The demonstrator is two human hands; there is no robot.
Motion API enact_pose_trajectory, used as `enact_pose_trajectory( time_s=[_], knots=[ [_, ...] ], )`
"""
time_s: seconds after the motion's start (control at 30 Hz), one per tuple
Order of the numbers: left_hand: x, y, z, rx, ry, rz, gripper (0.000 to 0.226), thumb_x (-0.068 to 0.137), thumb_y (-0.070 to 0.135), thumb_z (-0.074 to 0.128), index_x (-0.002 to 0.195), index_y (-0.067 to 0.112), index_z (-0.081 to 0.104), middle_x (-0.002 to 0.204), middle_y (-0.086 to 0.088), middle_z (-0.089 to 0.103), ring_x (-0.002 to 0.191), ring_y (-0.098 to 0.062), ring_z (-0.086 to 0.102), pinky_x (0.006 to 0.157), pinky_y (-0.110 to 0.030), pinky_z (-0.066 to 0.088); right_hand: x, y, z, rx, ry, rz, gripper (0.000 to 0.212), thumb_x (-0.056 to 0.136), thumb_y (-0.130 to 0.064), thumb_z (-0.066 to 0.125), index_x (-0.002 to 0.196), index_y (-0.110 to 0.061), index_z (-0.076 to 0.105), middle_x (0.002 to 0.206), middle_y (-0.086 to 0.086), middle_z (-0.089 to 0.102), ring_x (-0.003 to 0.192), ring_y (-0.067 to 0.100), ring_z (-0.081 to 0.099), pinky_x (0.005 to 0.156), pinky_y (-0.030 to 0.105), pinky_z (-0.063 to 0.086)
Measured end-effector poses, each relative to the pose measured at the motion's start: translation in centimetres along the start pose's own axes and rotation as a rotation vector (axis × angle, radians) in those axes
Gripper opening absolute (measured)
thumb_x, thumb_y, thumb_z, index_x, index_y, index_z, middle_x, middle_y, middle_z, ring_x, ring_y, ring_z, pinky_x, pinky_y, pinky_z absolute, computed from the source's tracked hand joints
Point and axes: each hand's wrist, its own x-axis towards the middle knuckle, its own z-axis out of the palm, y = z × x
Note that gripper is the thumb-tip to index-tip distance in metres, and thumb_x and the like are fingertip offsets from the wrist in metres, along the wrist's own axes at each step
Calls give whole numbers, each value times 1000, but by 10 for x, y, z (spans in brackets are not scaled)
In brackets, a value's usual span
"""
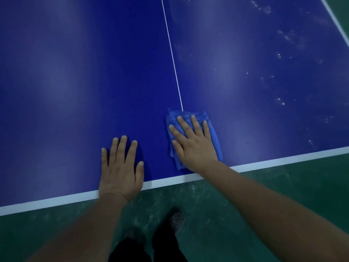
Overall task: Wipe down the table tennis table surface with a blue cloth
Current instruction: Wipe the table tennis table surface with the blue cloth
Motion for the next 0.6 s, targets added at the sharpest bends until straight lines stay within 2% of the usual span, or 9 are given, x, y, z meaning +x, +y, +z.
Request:
enact_pose_trajectory(
  time_s=[0.07, 0.1, 0.17, 0.23, 0.27, 0.3, 0.37, 0.47, 0.6],
  knots=[
    [1, 0, 0, -7, -4, -2, 71, 98, 51, 13, 159, 17, 22, 168, -9, 9, 155, -25, -4, 124, -54, 1, 6, 37, -2, -35, 3, -117, 54, 102, -50, 23, 151, -33, 41, 161, 1, 34, 149, 36, 26, 119, 61, 17],
    [1, 0, 0, -12, -5, -4, 71, 98, 51, 13, 159, 17, 21, 168, -8, 9, 155, -25, -5, 124, -54, 0, 11, 64, -3, -54, 39, -46, 55, 101, -48, 26, 150, -31, 43, 160, 3, 37, 146, 39, 31, 116, 63, 21],
    [0, 1, 1, -27, 3, 1, 70, 98, 51, 14, 159, 16, 22, 168, -9, 9, 155, -25, -5, 124, -54, -1, 17, 118, -14, -17, 82, 302, 56, 100, -48, 24, 153, -33, 38, 163, 4, 30, 148, 40, 26, 117, 64, 18],
    [0, 1, 2, -27, 13, 2, 69, 99, 50, 15, 158, 16, 24, 168, -9, 11, 155, -26, -3, 124, -55, 1, 15, 145, -22, 116, 68, 703, 57, 103, -50, 20, 158, -37, 22, 168, -1, 12, 153, 35, 7, 121, 61, 5],
    [0, 1, 2, -24, 12, 1, 69, 99, 50, 15, 158, 16, 24, 168, -9, 11, 155, -26, -2, 124, -55, 1, 16, 142, -23, 170, 80, 833, 56, 104, -50, 19, 159, -36, 18, 168, -2, 7, 154, 34, 1, 121, 61, 1],
    [1, 1, 2, -23, 5, -2, 69, 98, 51, 15, 158, 17, 24, 168, -9, 11, 155, -25, -3, 124, -55, 2, 17, 128, -23, 169, 97, 877, 56, 105, -49, 20, 159, -36, 17, 169, -2, 6, 154, 35, 0, 120, 62, 0],
    [2, -1, 1, -20, -9, -10, 71, 97, 53, 16, 159, 18, 22, 168, -9, 10, 155, -25, -4, 124, -55, 1, 20, 85, -19, 103, 93, 738, 55, 106, -48, 23, 159, -36, 17, 168, -1, 7, 154, 35, 1, 121, 60, 0],
    [2, -3, 0, -40, -27, -16, 73, 96, 56, 18, 159, 19, 22, 168, -7, 9, 155, -22, -7, 124, -54, 0, 20, 27, -10, 30, 32, 354, 57, 104, -52, 16, 158, -38, 16, 168, -5, 8, 154, 31, 1, 120, 54, -6],
    [5, -4, -4, -130, -4, -25, 72, 96, 54, 23, 155, 15, 34, 166, -8, 20, 155, -23, 6, 123, -56, 6, 26, 17, -4, 17, 13, 234, 59, 101, -55, 15, 156, -37, 28, 167, -6, 18, 154, 29, 6, 122, 56, -2]
  ],
)
